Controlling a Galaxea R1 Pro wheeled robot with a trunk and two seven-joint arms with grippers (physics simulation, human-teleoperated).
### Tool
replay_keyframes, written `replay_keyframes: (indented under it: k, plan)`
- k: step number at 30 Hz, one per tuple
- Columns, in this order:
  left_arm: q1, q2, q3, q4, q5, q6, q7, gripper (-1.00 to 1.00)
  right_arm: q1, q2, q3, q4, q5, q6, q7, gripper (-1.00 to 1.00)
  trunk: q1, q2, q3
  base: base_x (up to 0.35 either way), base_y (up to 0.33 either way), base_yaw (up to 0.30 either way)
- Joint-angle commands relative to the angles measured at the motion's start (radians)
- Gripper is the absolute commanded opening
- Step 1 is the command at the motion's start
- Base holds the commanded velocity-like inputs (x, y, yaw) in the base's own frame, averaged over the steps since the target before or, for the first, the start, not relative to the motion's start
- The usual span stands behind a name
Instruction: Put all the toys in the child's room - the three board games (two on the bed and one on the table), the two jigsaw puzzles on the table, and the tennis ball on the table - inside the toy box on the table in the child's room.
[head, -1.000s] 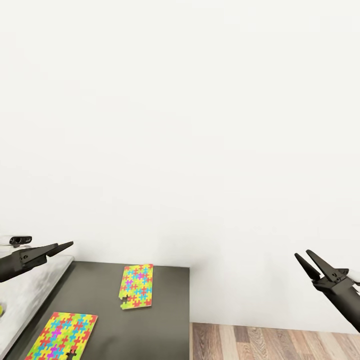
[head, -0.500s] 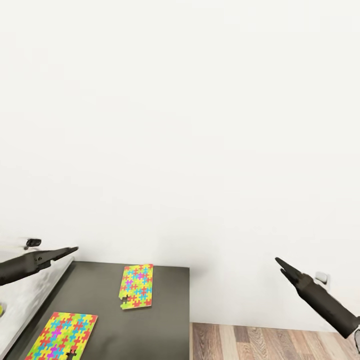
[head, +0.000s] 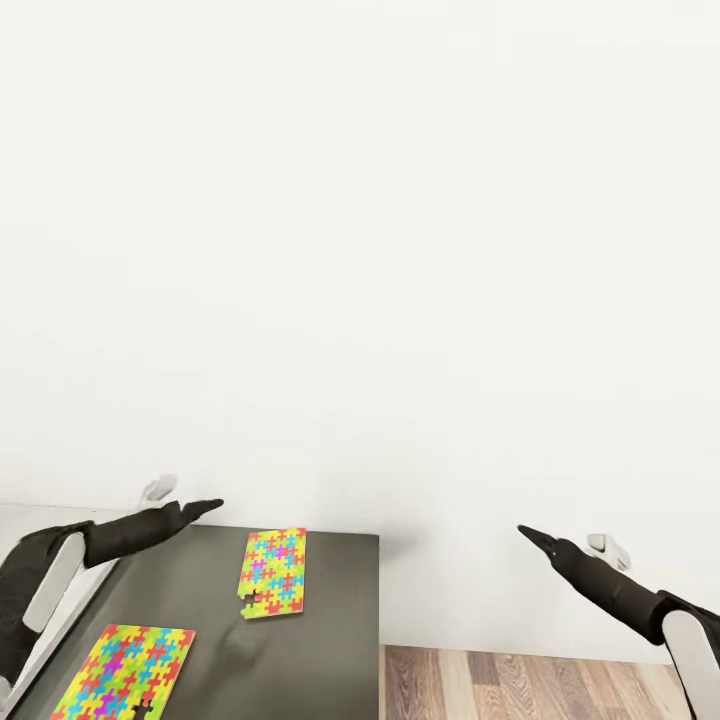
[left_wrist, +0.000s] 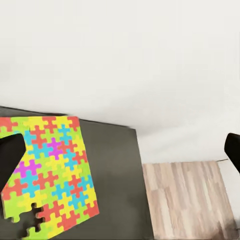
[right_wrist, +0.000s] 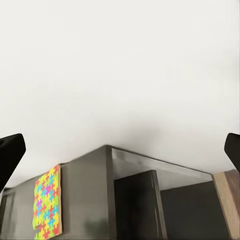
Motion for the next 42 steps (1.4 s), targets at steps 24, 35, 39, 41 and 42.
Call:
replay_keyframes:
  k: [24, 35, 39, 41, 42]
  plan:
    - [-0.45, -0.239, -0.186, 0.495, -0.201, 0.031, 0.585, 1.0, -0.003, 0.001, 0.063, -0.044, 0.153, 0.009, 0.002, 1.0, 0.001, -0.002, -0.005, 0.0, 0.0, 0.0]
    - [-0.463, -0.255, -0.188, 0.501, -0.243, 0.008, 0.585, 1.0, -0.005, -0.003, 0.062, -0.035, 0.155, 0.023, 0.001, 1.0, 0.001, -0.002, -0.022, 0.0, 0.0, 0.0]
    - [-0.463, -0.252, -0.19, 0.501, -0.243, -0.003, 0.585, 1.0, -0.005, -0.003, 0.062, -0.034, 0.155, 0.026, 0.0, 1.0, 0.001, -0.002, -0.029, 0.0, 0.0, 0.0]
    - [-0.463, -0.251, -0.191, 0.501, -0.244, -0.005, 0.584, 1.0, -0.005, -0.003, 0.062, -0.034, 0.155, 0.026, 0.0, 1.0, 0.001, -0.002, -0.032, 0.0, 0.0, 0.0]
    - [-0.463, -0.251, -0.191, 0.501, -0.244, -0.006, 0.584, 1.0, -0.005, -0.003, 0.062, -0.034, 0.155, 0.026, 0.0, 1.0, 0.001, -0.002, -0.034, 0.0, 0.0, 0.0]
